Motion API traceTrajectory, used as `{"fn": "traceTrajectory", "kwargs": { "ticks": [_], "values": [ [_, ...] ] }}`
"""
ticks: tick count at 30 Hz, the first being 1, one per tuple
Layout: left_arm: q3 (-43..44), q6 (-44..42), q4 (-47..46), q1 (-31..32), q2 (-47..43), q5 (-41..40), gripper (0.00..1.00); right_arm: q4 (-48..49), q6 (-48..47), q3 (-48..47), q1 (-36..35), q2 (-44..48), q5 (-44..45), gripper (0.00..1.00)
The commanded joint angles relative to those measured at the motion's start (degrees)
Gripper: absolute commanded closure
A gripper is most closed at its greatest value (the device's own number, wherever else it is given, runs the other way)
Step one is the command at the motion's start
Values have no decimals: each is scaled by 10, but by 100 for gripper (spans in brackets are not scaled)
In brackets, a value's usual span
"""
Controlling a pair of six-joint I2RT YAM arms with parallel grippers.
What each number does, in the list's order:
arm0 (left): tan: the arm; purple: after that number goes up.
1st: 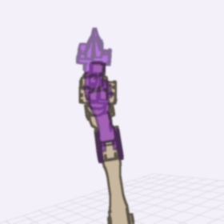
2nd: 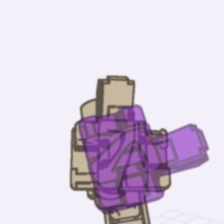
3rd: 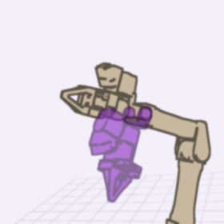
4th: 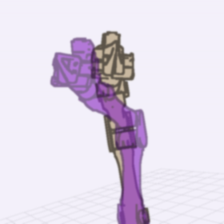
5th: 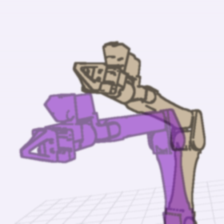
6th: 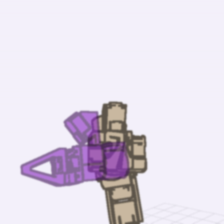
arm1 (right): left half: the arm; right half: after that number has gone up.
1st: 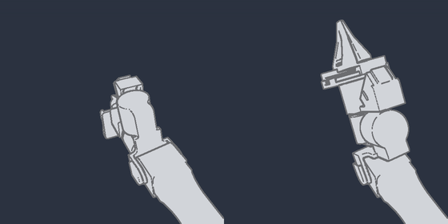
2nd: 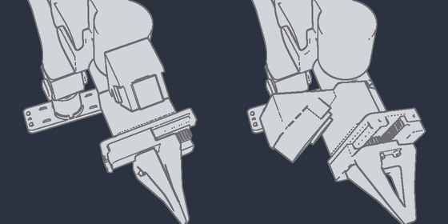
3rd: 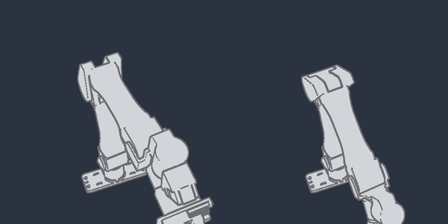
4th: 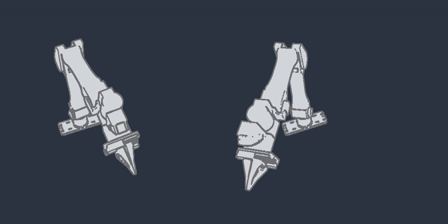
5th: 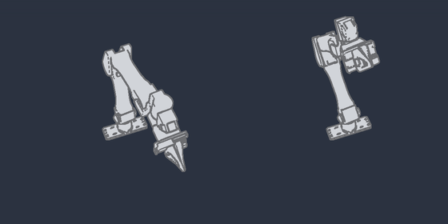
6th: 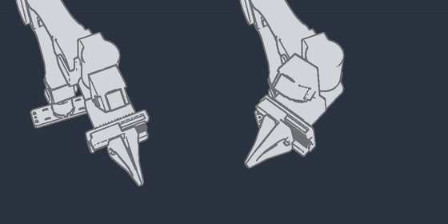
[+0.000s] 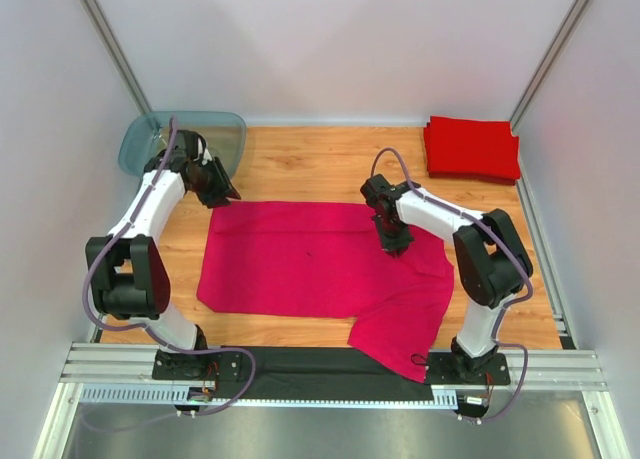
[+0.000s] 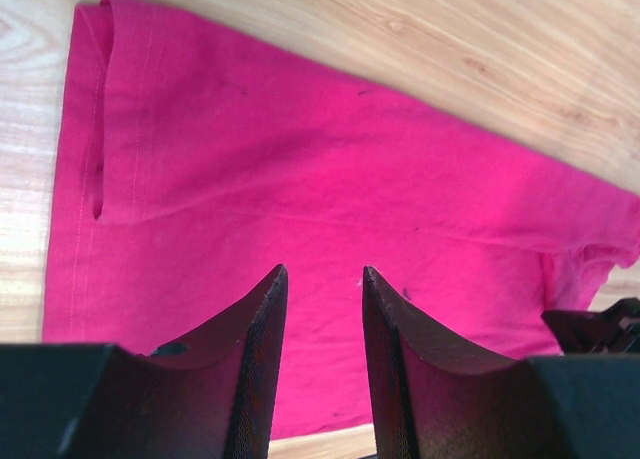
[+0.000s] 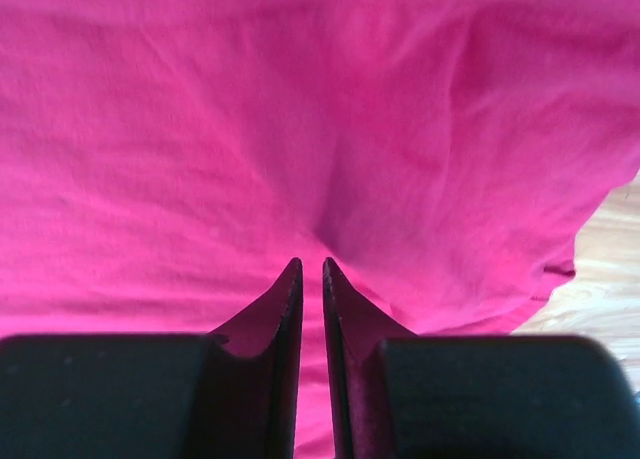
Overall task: Fold and stack the t-shirts
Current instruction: Fold the tshirt
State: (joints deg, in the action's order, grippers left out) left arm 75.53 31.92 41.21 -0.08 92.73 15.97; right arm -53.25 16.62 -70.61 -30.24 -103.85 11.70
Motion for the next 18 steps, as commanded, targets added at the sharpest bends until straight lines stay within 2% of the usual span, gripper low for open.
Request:
{"fn": "traceTrajectory", "kwargs": {
  "ticks": [1,10,18],
  "values": [
    [-11,-21,5,0,-31,1,57,21,-12,-34,1,-13,26,85],
    [-33,-24,-3,0,-37,-5,57,25,-28,-36,11,-38,64,80],
    [-24,-20,-5,0,-28,-4,57,37,-47,-34,19,-40,38,75]
  ]
}}
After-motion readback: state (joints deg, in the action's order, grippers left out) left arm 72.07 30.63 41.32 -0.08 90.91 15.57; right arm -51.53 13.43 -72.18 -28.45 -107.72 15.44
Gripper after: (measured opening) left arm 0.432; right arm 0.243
